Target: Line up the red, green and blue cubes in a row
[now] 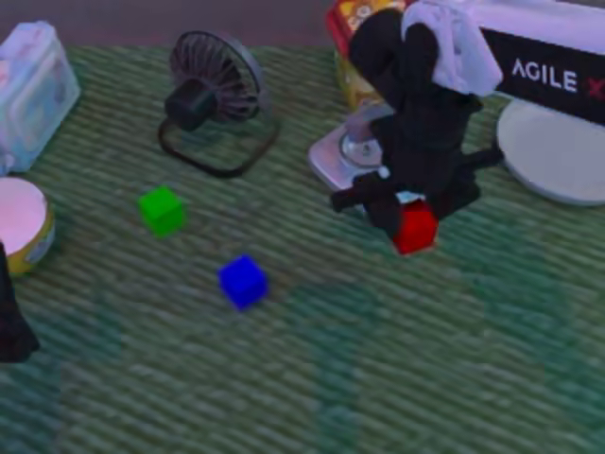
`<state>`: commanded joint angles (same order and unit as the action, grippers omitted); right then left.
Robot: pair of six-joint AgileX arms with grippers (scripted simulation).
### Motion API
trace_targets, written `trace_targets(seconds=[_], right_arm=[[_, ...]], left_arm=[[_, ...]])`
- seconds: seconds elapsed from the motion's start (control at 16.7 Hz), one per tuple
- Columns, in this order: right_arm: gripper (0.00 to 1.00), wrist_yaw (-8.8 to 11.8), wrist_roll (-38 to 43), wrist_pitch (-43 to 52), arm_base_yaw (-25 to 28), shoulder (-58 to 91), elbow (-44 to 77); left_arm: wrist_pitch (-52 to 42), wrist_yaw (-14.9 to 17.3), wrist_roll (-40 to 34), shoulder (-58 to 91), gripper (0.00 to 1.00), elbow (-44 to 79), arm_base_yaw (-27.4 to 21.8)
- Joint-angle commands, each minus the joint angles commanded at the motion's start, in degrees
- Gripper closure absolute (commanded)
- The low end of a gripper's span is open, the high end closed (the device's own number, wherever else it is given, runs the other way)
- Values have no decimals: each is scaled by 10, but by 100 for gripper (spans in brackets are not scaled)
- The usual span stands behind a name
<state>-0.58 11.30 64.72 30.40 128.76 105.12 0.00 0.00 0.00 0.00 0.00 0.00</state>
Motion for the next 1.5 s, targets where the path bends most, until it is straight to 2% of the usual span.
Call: trace_targets(seconds=[0.18,0.54,0.72,1.2,1.5], right_arm=[[100,-3,75,33,41,33,64],[100,-9,312,119,154,115,225],[100,-11,390,149,198,139,285],[100,-12,412,147,210,143,293],[100,-12,414,40,212,150,194]], left_arm=[[0,0,0,0,0,0,0],[0,0,0,0,0,0,0],[0,0,0,0,0,0,0],[0,0,0,0,0,0,0],[0,0,0,0,0,0,0]])
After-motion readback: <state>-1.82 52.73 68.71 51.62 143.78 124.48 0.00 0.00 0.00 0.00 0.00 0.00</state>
